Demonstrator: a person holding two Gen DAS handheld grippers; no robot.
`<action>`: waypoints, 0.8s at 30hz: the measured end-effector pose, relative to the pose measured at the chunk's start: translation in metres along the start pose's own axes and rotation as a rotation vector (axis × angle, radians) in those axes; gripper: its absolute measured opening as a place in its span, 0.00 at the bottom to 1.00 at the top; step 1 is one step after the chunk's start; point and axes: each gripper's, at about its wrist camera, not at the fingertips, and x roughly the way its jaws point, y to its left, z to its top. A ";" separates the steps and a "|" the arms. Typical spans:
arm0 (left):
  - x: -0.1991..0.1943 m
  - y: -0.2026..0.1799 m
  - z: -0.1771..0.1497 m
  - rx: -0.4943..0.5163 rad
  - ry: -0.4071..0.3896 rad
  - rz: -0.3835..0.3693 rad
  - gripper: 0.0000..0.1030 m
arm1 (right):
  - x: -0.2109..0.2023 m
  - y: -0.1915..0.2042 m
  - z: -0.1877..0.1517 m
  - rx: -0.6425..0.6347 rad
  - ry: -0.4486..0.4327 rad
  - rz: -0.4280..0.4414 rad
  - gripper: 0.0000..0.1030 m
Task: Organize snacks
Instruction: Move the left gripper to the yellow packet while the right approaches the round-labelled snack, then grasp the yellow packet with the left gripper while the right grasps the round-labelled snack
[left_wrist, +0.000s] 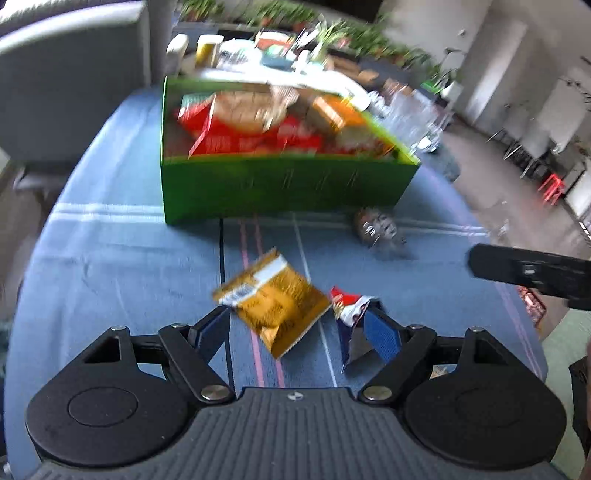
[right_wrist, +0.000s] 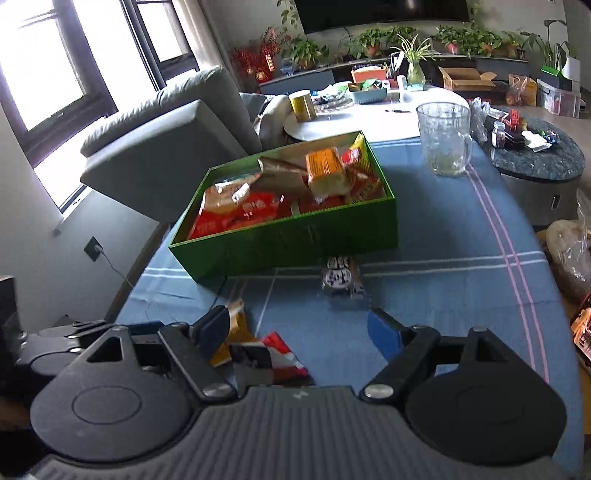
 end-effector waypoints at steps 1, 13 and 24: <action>0.002 -0.001 0.001 -0.007 0.003 0.004 0.75 | -0.001 -0.002 0.000 0.004 -0.002 -0.002 0.75; 0.030 -0.023 0.019 -0.021 0.053 0.083 0.76 | -0.003 -0.017 -0.001 0.047 -0.012 -0.008 0.75; -0.006 -0.013 0.021 -0.036 -0.052 0.110 0.75 | -0.001 -0.038 0.002 0.130 -0.028 -0.038 0.75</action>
